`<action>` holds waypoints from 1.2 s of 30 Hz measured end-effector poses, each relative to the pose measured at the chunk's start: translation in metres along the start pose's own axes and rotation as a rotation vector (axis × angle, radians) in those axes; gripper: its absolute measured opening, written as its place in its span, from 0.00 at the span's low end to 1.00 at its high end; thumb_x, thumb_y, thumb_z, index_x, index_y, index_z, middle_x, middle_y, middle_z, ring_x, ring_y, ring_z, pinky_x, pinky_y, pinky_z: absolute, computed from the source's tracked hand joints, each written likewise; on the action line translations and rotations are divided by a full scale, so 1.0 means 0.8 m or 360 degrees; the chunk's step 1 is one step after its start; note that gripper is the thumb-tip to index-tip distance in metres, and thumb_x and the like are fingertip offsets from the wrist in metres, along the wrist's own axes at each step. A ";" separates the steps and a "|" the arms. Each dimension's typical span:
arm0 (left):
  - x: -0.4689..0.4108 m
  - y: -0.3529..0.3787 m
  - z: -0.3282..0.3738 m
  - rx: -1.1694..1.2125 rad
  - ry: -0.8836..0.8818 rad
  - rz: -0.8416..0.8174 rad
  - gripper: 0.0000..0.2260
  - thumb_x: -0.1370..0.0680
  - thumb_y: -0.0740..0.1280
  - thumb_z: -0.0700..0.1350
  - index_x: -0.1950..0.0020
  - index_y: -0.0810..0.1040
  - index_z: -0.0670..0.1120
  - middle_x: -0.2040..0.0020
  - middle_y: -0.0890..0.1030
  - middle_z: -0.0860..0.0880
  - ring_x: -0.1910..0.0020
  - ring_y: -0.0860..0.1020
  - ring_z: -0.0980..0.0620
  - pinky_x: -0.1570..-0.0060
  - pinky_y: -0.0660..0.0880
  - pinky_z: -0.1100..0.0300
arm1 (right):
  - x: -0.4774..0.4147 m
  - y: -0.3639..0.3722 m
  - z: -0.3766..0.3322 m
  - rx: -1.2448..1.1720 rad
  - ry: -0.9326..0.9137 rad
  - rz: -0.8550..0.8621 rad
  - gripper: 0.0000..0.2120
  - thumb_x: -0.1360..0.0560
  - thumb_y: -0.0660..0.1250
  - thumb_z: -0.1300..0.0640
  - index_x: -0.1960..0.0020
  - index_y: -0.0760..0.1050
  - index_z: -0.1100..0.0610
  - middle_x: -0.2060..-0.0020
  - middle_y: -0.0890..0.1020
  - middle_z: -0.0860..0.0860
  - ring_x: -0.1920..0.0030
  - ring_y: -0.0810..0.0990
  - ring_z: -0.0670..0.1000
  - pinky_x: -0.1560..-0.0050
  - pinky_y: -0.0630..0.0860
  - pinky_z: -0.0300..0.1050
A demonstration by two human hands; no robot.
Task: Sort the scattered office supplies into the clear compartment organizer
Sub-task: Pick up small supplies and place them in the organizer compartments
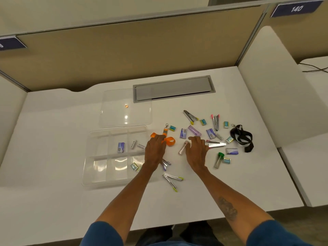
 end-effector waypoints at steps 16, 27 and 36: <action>0.015 0.133 0.083 -0.0145 0.0019 -0.0608 0.25 0.20 0.63 0.43 0.24 0.60 0.53 0.27 0.65 0.47 0.34 0.69 0.45 0.42 0.74 0.52 | -0.018 0.000 0.084 0.0377 -0.0302 -0.0550 0.22 0.27 0.64 0.64 0.33 0.70 0.55 0.35 0.73 0.53 0.36 0.69 0.56 0.39 0.66 0.52; 0.014 0.129 0.080 0.0079 -0.0111 -0.0460 0.20 0.21 0.61 0.38 0.29 0.68 0.48 0.32 0.72 0.46 0.37 0.72 0.45 0.41 0.72 0.55 | -0.024 0.016 0.084 0.0406 -0.0361 -0.0537 0.19 0.28 0.71 0.58 0.38 0.74 0.59 0.45 0.79 0.57 0.45 0.76 0.57 0.46 0.73 0.52; 0.013 0.033 0.038 0.0118 0.0155 -0.0099 0.18 0.22 0.64 0.39 0.32 0.71 0.45 0.36 0.76 0.44 0.41 0.75 0.46 0.44 0.75 0.53 | 0.002 0.011 -0.012 0.0025 -0.0411 -0.0279 0.18 0.29 0.71 0.51 0.42 0.73 0.55 0.49 0.78 0.53 0.50 0.76 0.54 0.51 0.72 0.49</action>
Point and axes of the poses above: each hand's wrist, its own x-axis away from the middle knuckle, its own y-axis out of the palm, z = x × y, the point moved 9 cm from there along -x, towards the middle knuckle
